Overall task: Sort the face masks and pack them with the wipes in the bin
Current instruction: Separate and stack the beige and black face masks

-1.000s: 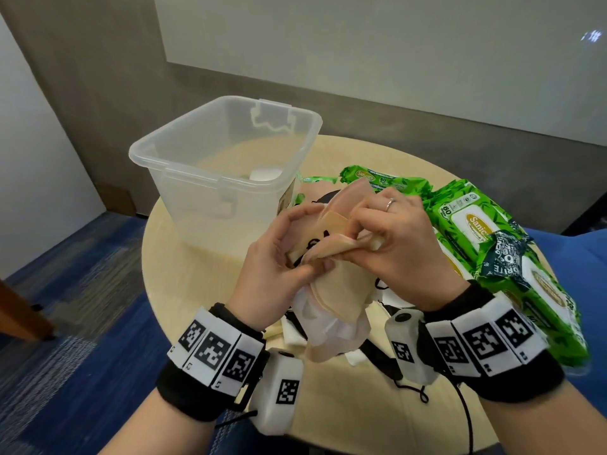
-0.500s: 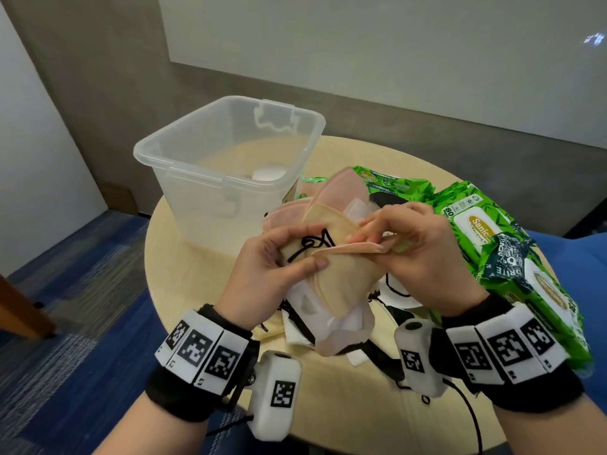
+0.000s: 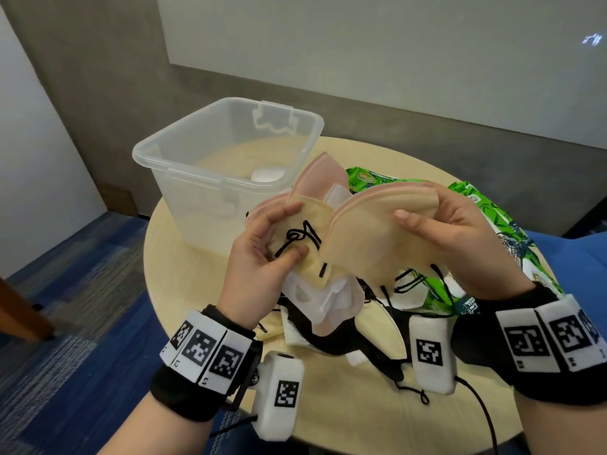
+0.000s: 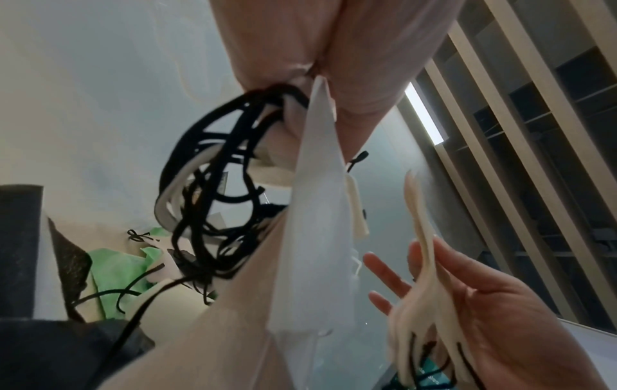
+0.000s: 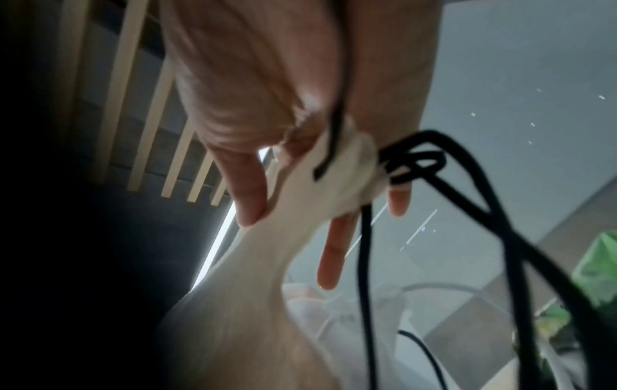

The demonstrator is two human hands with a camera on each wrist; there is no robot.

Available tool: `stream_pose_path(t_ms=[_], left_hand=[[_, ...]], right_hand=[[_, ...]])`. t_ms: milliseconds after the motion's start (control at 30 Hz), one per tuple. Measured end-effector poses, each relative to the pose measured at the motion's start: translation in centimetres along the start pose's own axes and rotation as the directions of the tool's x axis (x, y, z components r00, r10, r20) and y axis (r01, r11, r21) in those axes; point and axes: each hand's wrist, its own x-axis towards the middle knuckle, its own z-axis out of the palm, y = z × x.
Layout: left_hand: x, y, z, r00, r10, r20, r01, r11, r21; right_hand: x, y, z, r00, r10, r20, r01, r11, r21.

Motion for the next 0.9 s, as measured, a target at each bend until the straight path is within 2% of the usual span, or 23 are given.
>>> stream_pose_path(t_ms=[67, 167, 333, 467, 633, 900], left_hand=[[-0.1, -0.1, 0.2, 0.999, -0.03, -0.01, 0.03, 0.999, -0.012], [-0.4, -0.6, 0.2, 0.995, -0.092, -0.032, 0.092, 0.996, 0.003], [-0.4, -0.6, 0.3, 0.991, -0.089, -0.099, 0.095, 0.994, 0.056], [-0.2, -0.2, 0.4, 0.979, -0.097, -0.177, 0.095, 0.995, -0.021], [-0.1, -0.6, 0.4, 0.948, -0.151, -0.28, 0.145, 0.989, -0.044], [-0.3, -0.9, 0.3, 0.956, -0.211, -0.204, 0.209, 0.977, -0.03]], right_hand=[[0.1, 0.3, 0.5, 0.998, 0.053, -0.015, -0.053, 0.998, 0.04], [0.3, 0.9, 0.8, 0.99, 0.106, -0.089, -0.107, 0.994, 0.0], [0.2, 1.4, 0.6, 0.953, 0.102, -0.286, -0.116, 0.993, -0.031], [0.2, 1.5, 0.6, 0.92, 0.101, -0.378, -0.124, 0.992, -0.037], [0.0, 1.5, 1.2, 0.916, 0.142, -0.376, -0.17, 0.985, -0.042], [-0.1, 1.8, 1.8, 0.943, 0.119, -0.31, -0.158, 0.982, -0.106]])
